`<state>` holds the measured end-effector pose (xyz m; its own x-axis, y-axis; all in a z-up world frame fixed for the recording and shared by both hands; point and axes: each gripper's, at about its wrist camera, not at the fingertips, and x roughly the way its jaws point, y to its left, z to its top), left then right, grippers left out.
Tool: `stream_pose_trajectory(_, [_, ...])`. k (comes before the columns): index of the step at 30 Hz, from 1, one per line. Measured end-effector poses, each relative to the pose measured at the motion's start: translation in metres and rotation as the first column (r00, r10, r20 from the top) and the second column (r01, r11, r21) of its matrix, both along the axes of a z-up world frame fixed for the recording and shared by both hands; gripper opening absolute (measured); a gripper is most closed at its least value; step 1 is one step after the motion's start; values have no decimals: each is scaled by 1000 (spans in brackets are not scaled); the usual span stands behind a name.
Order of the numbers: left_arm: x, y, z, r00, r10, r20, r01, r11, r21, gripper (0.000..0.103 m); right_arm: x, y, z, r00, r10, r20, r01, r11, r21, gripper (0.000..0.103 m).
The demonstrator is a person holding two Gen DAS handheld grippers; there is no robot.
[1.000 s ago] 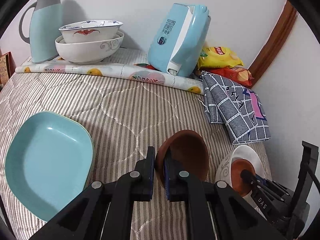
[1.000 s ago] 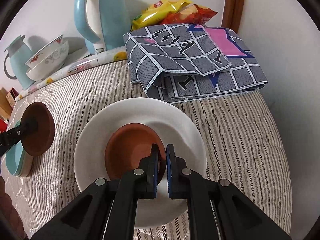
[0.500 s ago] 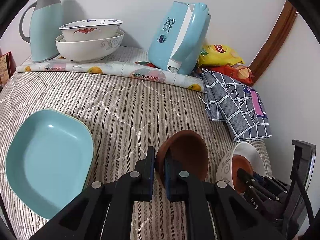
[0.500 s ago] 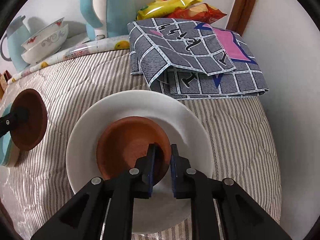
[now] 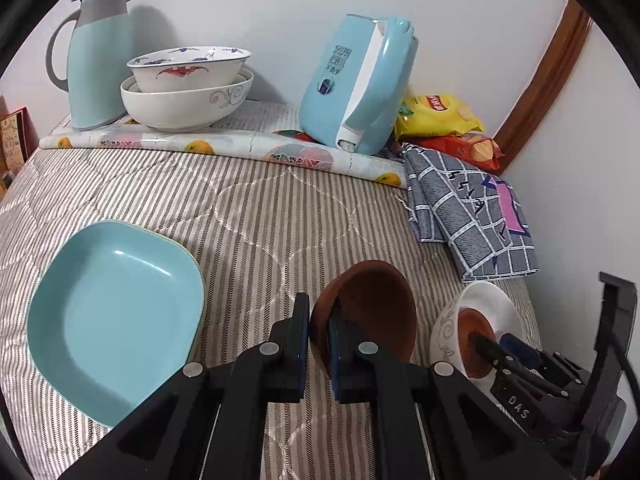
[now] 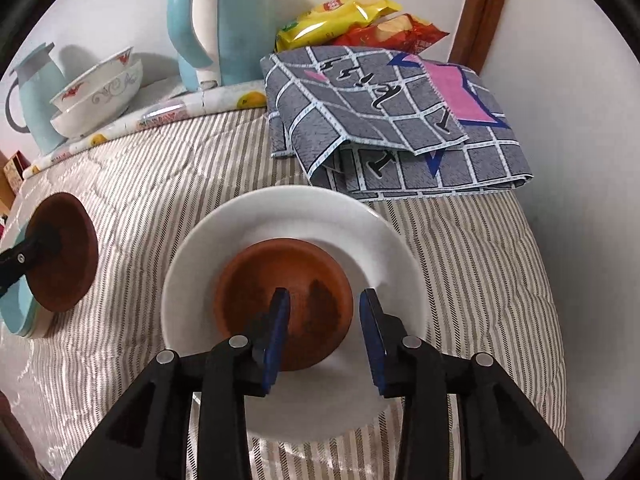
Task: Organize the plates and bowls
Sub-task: 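Lower the left gripper's brown bowl into the white bowl and open it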
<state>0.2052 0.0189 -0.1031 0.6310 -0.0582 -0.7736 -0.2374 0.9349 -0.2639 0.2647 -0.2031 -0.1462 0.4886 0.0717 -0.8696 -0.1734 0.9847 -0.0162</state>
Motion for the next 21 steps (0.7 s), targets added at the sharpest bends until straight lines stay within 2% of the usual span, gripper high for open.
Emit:
stream_pose_trajectory(5, [-3, -9, 8, 1000, -23, 18, 23, 1000, -5, 9, -12, -10, 24, 998, 2, 58, -6, 997, 74, 36])
stream_pose_trajectory(11, [-6, -32, 18, 997, -68, 33, 68, 998, 10, 9, -30, -34, 46, 992, -39, 117, 27, 994, 102, 37])
stream_pose_trajectory(21, [-3, -70, 22, 990, -136, 24, 135, 991, 22, 9, -57, -91, 54, 978, -127, 168, 111, 988, 105, 37])
